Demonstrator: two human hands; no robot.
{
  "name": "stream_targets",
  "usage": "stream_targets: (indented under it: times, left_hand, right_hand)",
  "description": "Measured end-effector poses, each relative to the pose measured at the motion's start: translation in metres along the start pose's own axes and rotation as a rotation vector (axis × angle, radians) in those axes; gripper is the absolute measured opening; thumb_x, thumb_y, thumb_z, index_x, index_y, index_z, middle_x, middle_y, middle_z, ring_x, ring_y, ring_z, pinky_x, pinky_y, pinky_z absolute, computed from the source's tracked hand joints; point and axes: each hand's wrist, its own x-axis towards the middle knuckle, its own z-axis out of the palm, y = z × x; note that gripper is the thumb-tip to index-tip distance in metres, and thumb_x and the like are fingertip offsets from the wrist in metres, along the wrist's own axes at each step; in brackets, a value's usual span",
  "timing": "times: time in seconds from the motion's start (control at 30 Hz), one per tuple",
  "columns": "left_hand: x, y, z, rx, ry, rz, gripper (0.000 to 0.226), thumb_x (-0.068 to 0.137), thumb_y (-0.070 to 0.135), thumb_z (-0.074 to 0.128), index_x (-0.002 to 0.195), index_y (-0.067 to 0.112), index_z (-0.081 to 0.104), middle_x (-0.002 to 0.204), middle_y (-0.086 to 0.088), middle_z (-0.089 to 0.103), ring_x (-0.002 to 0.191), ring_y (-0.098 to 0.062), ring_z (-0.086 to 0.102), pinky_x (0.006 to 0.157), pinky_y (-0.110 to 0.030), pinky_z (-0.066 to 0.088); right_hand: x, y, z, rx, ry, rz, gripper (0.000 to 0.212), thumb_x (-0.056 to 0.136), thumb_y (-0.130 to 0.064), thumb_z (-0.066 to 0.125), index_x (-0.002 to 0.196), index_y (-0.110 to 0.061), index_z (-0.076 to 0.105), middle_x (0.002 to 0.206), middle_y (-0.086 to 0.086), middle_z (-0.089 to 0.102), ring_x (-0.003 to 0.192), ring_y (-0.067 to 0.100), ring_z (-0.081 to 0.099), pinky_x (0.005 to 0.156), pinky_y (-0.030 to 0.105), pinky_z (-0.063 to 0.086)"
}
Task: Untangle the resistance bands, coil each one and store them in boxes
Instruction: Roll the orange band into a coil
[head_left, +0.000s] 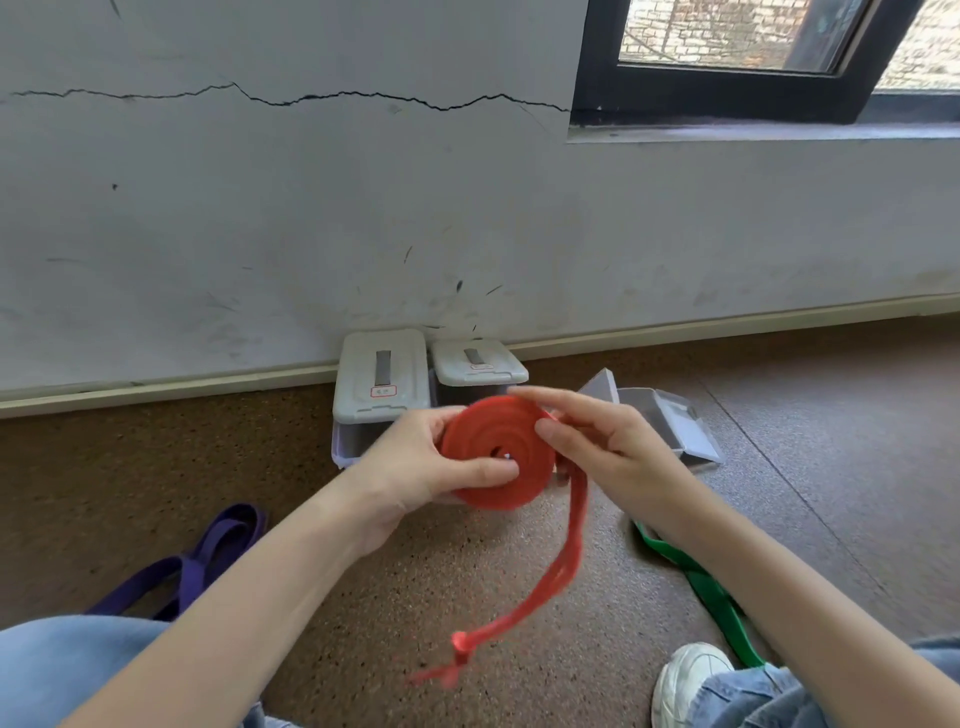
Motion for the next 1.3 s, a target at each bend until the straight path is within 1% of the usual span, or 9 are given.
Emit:
stream_targets:
  times: [0.2,0.4,0.6,0.7,0.77,0.9,1.0,1.1,1.3]
  left_hand:
    - [0.005,0.01,-0.012,-0.226,0.185,0.061,0.042,0.047,0.019,0.078,0.088,0.013,0.069,0.084,-0.003,0.074,0.075,-0.014,0.07,0.069,-0.031,0.059]
    - [0.007,0.005,0.01,-0.399,0.284,0.02,0.031,0.058,0.013,0.073,0.088,0.012,0.066,0.075,0.001,0.073,0.065,-0.007,0.069,0.05,-0.018,0.052]
    - [0.006,-0.006,0.019,-0.349,0.378,0.066,0.042,0.051,0.025,0.077,0.091,0.02,0.065,0.079,0.007,0.074,0.076,-0.006,0.07,0.059,-0.018,0.052]
    - [0.008,-0.008,0.016,-0.236,0.335,0.044,0.047,0.05,0.028,0.078,0.095,0.021,0.066,0.088,0.004,0.074,0.089,-0.013,0.069,0.075,-0.027,0.053]
    - [0.009,-0.003,0.007,-0.153,0.212,-0.009,0.046,0.051,0.025,0.078,0.095,0.019,0.067,0.088,0.004,0.074,0.089,-0.014,0.069,0.073,-0.024,0.054]
    - [0.006,0.009,-0.007,-0.04,-0.041,-0.06,0.033,0.065,0.035,0.073,0.095,0.019,0.071,0.093,-0.001,0.075,0.088,-0.013,0.07,0.074,-0.022,0.056]
    - [0.006,0.006,0.001,0.074,0.083,0.005,0.033,0.07,0.046,0.065,0.088,0.02,0.074,0.081,0.003,0.074,0.078,-0.008,0.067,0.074,-0.022,0.051]
    - [0.005,0.003,0.007,0.075,0.172,0.076,0.027,0.067,0.04,0.068,0.082,0.018,0.074,0.073,0.005,0.074,0.068,-0.003,0.067,0.059,-0.012,0.049]
    - [0.007,0.003,0.006,0.065,0.131,0.092,0.009,0.076,0.016,0.071,0.084,0.011,0.073,0.074,0.0,0.074,0.068,-0.006,0.069,0.058,-0.014,0.051]
  right_hand:
    - [0.001,0.001,-0.008,0.244,0.053,0.052,0.021,0.086,-0.001,0.059,0.099,-0.015,0.051,0.072,0.001,0.061,0.056,0.014,0.054,0.054,0.027,0.047]
    - [-0.002,0.003,0.014,0.287,0.081,0.081,0.018,0.088,-0.008,0.056,0.092,-0.013,0.039,0.077,0.006,0.072,0.07,0.019,0.07,0.065,0.027,0.056]
    - [-0.007,0.003,0.019,0.333,0.126,0.168,0.034,0.076,-0.021,0.067,0.096,-0.012,0.042,0.083,0.01,0.074,0.073,0.023,0.072,0.071,0.035,0.059]
    - [-0.007,0.003,0.02,0.306,0.156,0.182,0.027,0.082,-0.003,0.065,0.097,-0.009,0.043,0.08,0.013,0.073,0.07,0.023,0.071,0.069,0.031,0.058]
    - [-0.004,0.001,0.013,0.247,0.192,0.15,0.022,0.084,0.001,0.062,0.099,-0.009,0.049,0.079,0.015,0.072,0.069,0.023,0.069,0.066,0.029,0.057]
    - [0.0,-0.006,0.001,-0.034,0.137,0.02,0.034,0.09,-0.003,0.056,0.101,-0.035,0.061,0.084,0.002,0.069,0.081,0.013,0.065,0.078,0.03,0.054]
    - [-0.004,-0.005,0.013,-0.18,0.062,-0.015,0.035,0.091,-0.01,0.057,0.103,-0.043,0.058,0.091,-0.003,0.065,0.086,0.013,0.062,0.074,0.025,0.053]
    - [-0.005,-0.002,0.015,-0.151,0.102,-0.013,0.03,0.089,-0.012,0.06,0.099,-0.041,0.061,0.086,-0.018,0.065,0.083,0.0,0.062,0.068,0.01,0.047]
    - [-0.004,0.003,0.01,0.013,0.172,0.12,0.017,0.081,-0.016,0.069,0.088,-0.017,0.053,0.072,-0.001,0.07,0.065,0.007,0.065,0.056,0.016,0.05]
